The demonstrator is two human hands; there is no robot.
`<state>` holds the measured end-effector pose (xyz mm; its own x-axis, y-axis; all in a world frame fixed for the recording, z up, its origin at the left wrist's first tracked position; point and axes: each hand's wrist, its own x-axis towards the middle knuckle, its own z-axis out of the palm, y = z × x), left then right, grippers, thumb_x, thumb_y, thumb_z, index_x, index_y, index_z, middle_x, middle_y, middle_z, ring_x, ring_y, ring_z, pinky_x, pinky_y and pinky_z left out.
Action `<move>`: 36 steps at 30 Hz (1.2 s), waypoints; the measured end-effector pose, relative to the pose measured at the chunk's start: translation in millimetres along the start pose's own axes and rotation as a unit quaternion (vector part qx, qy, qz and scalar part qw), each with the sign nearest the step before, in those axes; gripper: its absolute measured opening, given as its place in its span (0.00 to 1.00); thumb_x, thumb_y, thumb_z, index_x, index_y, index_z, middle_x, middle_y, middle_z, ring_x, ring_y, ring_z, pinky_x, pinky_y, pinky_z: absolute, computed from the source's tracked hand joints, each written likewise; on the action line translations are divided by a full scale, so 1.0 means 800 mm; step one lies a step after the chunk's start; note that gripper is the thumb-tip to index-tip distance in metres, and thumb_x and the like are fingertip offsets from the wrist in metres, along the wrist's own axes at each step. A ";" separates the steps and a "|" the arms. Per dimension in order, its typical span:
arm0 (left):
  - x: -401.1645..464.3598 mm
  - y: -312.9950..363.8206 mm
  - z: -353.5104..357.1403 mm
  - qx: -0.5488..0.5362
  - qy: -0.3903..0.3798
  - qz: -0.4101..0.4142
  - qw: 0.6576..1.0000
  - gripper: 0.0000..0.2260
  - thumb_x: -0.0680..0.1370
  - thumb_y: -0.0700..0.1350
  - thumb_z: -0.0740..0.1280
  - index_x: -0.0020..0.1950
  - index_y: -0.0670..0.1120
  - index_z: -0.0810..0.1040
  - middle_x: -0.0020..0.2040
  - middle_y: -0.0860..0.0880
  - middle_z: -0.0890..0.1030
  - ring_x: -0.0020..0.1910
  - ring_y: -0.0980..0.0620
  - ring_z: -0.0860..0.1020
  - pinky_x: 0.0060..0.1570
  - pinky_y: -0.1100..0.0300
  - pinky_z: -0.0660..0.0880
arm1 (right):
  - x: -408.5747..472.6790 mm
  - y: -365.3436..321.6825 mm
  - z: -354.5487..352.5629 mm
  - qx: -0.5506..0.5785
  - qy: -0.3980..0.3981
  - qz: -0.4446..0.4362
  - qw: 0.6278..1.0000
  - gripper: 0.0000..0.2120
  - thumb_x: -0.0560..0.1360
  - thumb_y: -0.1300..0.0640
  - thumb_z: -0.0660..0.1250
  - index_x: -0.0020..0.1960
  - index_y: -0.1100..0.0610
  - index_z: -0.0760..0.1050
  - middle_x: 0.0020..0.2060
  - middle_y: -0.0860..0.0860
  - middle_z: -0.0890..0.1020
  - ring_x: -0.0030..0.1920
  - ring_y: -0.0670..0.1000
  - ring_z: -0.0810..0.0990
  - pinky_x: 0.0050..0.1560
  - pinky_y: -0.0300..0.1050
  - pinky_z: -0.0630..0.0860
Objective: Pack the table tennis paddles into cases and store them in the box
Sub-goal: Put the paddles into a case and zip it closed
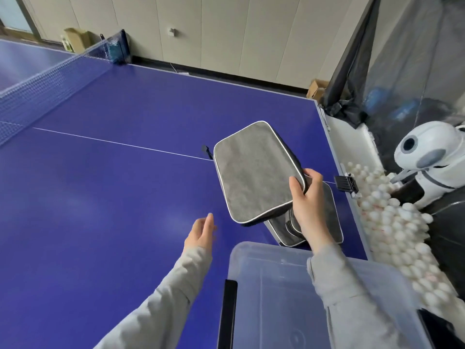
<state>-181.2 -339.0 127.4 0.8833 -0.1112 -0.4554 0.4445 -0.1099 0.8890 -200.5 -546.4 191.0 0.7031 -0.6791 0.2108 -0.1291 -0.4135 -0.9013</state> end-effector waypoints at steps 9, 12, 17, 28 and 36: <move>0.033 0.080 -0.183 -0.179 -0.011 0.049 0.983 0.29 0.68 0.60 0.71 0.63 0.46 0.72 0.45 0.50 0.81 0.38 0.52 0.80 0.37 0.59 0.76 | -0.189 -0.096 0.087 0.140 -0.098 0.019 0.985 0.14 0.76 0.63 0.65 0.59 0.52 0.67 0.46 0.44 0.76 0.41 0.35 0.76 0.44 0.25 0.71; 0.029 0.071 -0.263 -0.186 0.041 0.109 0.976 0.14 0.76 0.47 0.68 0.59 0.44 0.73 0.44 0.50 0.80 0.39 0.53 0.79 0.34 0.63 0.76 | -0.247 -0.103 0.154 0.092 -0.153 0.023 0.984 0.17 0.74 0.62 0.68 0.56 0.49 0.66 0.46 0.45 0.79 0.43 0.39 0.79 0.43 0.27 0.72; 0.045 0.041 -0.429 -0.102 0.046 0.159 0.981 0.16 0.72 0.51 0.69 0.59 0.53 0.72 0.51 0.50 0.81 0.50 0.49 0.80 0.51 0.54 0.77 | -0.331 -0.128 0.271 -0.024 -0.167 0.033 0.985 0.21 0.66 0.32 0.66 0.56 0.32 0.64 0.54 0.42 0.74 0.54 0.41 0.74 0.50 0.31 0.73; 0.053 0.036 -0.641 0.344 0.023 0.249 0.905 0.20 0.75 0.55 0.66 0.65 0.60 0.65 0.51 0.64 0.75 0.52 0.51 0.77 0.49 0.61 0.70 | -0.312 -0.343 0.487 -0.116 -0.222 -0.167 0.954 0.12 0.76 0.50 0.64 0.58 0.52 0.78 0.42 0.42 0.67 0.46 0.45 0.70 0.50 0.37 0.68; 0.047 0.028 -0.674 0.417 -0.011 0.367 0.831 0.20 0.70 0.65 0.54 0.59 0.62 0.62 0.49 0.63 0.78 0.46 0.58 0.78 0.42 0.62 0.74 | -0.318 -0.351 0.495 -0.183 -0.357 -0.141 0.905 0.06 0.72 0.49 0.69 0.41 0.52 0.79 0.33 0.47 0.73 0.34 0.45 0.71 0.35 0.36 0.68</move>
<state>-57.5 187.0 156.2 0.8639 -0.4675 0.1875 -0.4796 -0.6497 0.5898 -66.2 -17.0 240.9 1.0000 -0.0035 -0.0026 -0.0043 -0.7714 -0.6364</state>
